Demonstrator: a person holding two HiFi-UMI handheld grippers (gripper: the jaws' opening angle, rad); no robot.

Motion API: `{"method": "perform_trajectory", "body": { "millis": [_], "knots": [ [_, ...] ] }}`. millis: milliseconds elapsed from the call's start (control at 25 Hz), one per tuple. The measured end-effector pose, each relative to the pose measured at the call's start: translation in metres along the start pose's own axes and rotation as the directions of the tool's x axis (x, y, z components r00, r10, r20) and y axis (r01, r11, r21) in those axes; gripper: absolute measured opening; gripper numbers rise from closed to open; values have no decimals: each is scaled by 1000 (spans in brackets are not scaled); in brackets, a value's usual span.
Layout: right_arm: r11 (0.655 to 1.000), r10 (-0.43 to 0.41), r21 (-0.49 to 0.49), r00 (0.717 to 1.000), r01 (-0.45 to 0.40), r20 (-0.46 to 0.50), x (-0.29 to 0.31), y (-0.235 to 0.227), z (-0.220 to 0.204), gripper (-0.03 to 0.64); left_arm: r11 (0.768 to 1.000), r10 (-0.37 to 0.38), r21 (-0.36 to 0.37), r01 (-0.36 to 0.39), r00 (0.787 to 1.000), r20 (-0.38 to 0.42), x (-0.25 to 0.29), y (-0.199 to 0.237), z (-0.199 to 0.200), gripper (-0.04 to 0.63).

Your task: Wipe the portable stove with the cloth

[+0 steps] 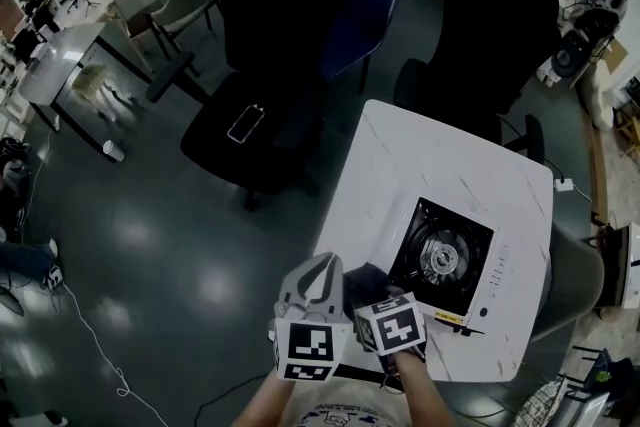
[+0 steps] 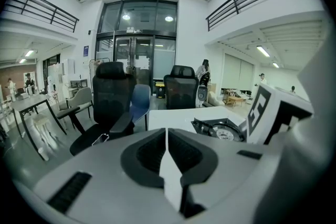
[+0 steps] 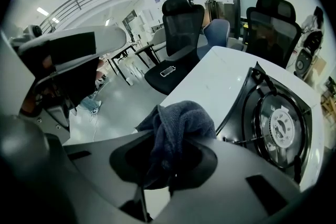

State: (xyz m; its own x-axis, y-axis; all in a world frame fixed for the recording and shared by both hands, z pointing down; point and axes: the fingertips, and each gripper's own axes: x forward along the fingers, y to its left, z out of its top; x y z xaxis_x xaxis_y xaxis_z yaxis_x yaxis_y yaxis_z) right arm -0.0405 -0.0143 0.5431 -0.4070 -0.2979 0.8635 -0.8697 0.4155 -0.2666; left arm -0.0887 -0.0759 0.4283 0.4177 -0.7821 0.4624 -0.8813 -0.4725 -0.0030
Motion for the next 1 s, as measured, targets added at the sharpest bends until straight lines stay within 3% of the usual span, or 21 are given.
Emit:
{"method": "perform_trajectory", "body": {
  "millis": [800,1000],
  "knots": [
    [1000,-13,-25,1000,13,-21,10,-28,39,81,1000,-16,4,16,1000,-13,21,2,8,21],
    [997,-66,-45,998,65,-22,9,-47,56,81,1000,-19,5,19,1000,-16,25,5,9,22]
  ]
}}
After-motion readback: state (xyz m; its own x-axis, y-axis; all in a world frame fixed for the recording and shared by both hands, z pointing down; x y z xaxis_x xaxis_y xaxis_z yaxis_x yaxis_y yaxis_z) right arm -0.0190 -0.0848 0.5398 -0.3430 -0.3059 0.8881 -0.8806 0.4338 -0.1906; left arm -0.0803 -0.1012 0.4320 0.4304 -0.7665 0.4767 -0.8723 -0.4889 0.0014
